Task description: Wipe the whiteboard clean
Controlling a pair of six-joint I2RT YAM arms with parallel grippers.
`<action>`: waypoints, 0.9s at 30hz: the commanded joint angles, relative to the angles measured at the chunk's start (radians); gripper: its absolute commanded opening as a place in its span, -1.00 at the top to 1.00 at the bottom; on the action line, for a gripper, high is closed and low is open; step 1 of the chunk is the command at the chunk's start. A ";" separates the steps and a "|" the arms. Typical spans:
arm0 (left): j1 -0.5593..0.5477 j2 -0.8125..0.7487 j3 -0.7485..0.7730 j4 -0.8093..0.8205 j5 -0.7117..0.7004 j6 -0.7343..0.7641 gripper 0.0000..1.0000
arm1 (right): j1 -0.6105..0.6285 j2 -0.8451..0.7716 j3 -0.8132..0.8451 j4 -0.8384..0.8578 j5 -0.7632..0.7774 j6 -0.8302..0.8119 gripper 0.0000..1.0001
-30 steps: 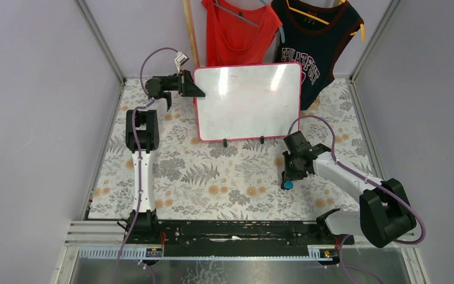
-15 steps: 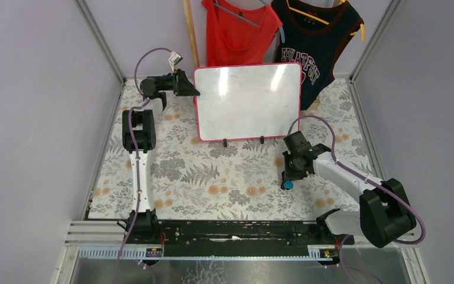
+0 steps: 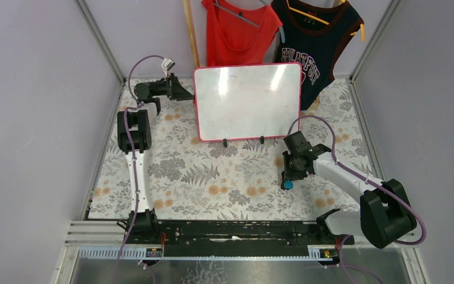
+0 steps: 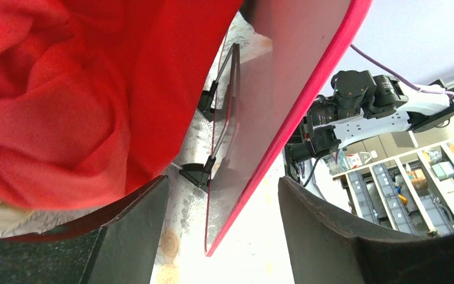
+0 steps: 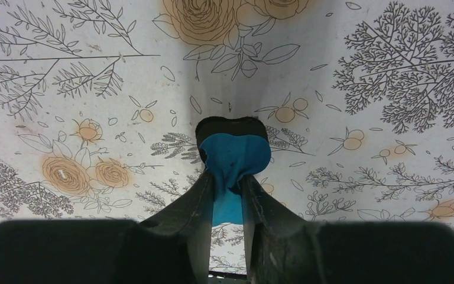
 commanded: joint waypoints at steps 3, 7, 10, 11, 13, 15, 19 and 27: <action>0.051 -0.078 -0.082 0.074 0.106 0.035 -0.33 | 0.011 -0.038 0.018 0.002 -0.009 0.010 0.40; 0.080 -0.101 -0.138 0.074 0.107 0.046 -0.33 | 0.013 -0.051 0.037 0.000 0.005 0.006 0.30; 0.103 -0.119 -0.178 0.074 0.107 0.059 -0.33 | 0.015 -0.066 0.045 0.010 0.007 0.001 0.13; 0.111 -0.126 -0.190 0.074 0.107 0.063 -0.33 | 0.017 -0.072 0.048 0.012 0.006 0.000 0.05; 0.127 -0.134 -0.213 0.074 0.108 0.069 -0.34 | 0.017 -0.082 0.055 0.014 0.011 -0.001 -0.25; 0.142 -0.138 -0.226 0.074 0.107 0.068 -0.34 | 0.017 -0.086 0.062 0.012 0.018 -0.001 -0.34; 0.166 -0.150 -0.262 0.075 0.107 0.070 -0.38 | 0.021 -0.090 0.071 0.013 0.022 -0.004 -0.75; 0.168 -0.248 -0.425 0.075 0.107 0.134 -0.42 | 0.027 -0.121 0.069 0.030 0.015 -0.008 -0.77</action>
